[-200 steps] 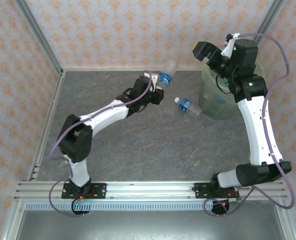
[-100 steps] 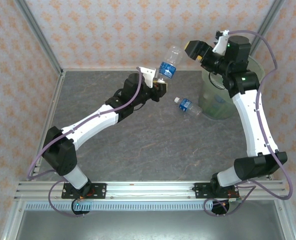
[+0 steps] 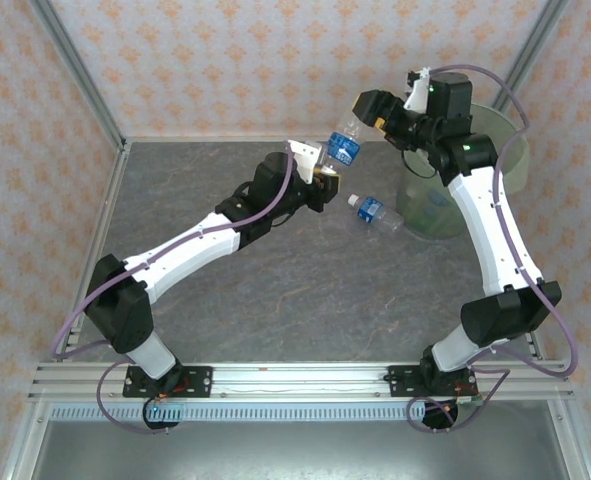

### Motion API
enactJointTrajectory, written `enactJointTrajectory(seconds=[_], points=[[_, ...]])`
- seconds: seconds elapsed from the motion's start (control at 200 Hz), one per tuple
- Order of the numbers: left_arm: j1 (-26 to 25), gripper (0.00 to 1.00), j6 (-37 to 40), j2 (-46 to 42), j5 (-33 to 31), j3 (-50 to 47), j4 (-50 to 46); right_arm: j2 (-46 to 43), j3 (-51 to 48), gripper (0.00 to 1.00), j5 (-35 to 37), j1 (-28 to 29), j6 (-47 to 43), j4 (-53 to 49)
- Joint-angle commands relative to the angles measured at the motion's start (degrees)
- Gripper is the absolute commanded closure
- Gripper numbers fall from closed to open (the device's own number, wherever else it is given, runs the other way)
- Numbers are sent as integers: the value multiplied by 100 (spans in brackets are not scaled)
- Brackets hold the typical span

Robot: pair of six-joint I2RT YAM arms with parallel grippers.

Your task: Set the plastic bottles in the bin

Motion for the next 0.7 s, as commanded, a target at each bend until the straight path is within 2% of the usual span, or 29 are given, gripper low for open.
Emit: enactJointTrajectory(seconds=[0.0,0.23,0.405,0.581,0.691], points=[[-72,81,152,-313,-34,187,97,10,137,15,343,38,-32,-168],[-163,81,271,-297,-9,256,58,18,-19,17,-96,40,83,35],[-194,81,306,-271,-9,311,-17,82,-29,28,-546,55,86,43],[-199,81,303,-258,-19,337,-42,68,6,37,-607,58,83,-42],[-200,76,268,-268,-81,347,-57,16,89,42,-519,58,147,-34]])
